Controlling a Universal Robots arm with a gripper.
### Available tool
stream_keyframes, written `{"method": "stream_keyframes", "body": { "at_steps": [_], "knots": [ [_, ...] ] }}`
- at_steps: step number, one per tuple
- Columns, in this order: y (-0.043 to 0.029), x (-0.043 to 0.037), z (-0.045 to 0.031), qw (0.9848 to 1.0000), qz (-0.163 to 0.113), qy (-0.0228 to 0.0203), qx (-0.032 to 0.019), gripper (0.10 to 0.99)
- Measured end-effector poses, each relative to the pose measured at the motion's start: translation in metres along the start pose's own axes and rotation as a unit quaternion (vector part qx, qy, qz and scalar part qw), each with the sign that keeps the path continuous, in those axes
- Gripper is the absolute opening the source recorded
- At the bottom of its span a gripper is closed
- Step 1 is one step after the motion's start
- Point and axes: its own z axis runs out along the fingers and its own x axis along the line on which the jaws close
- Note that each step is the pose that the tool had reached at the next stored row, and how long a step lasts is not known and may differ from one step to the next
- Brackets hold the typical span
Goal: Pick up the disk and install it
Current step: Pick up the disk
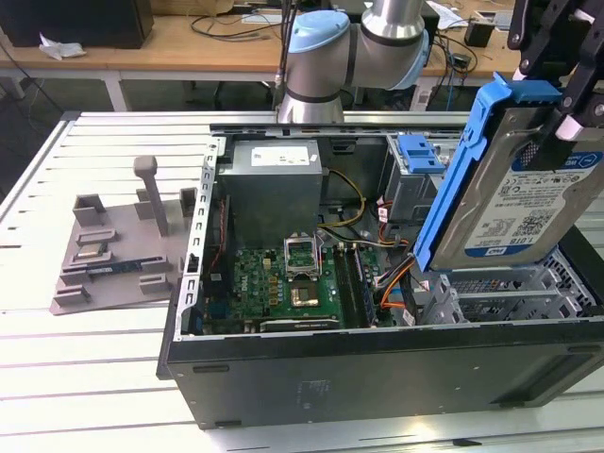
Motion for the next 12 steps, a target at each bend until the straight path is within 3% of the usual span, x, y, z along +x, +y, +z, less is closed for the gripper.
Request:
{"method": "stream_keyframes", "body": {
  "at_steps": [1,2,4,8,12],
  "knots": [
    [-0.0002,0.0000,-0.0001,1.0000,0.005,-0.0051,0.0004,0.365],
    [-0.0009,-0.0001,0.0002,0.9999,0.010,-0.0064,0.0006,0.365],
    [-0.0026,0.0001,0.0010,0.9998,0.017,-0.0067,0.0010,0.365],
    [-0.0215,-0.0026,0.0048,0.9998,0.018,-0.0060,0.0004,0.365],
    [-0.0320,-0.0126,0.0133,0.9998,0.018,-0.0039,-0.0001,0.365]
  ]
}}
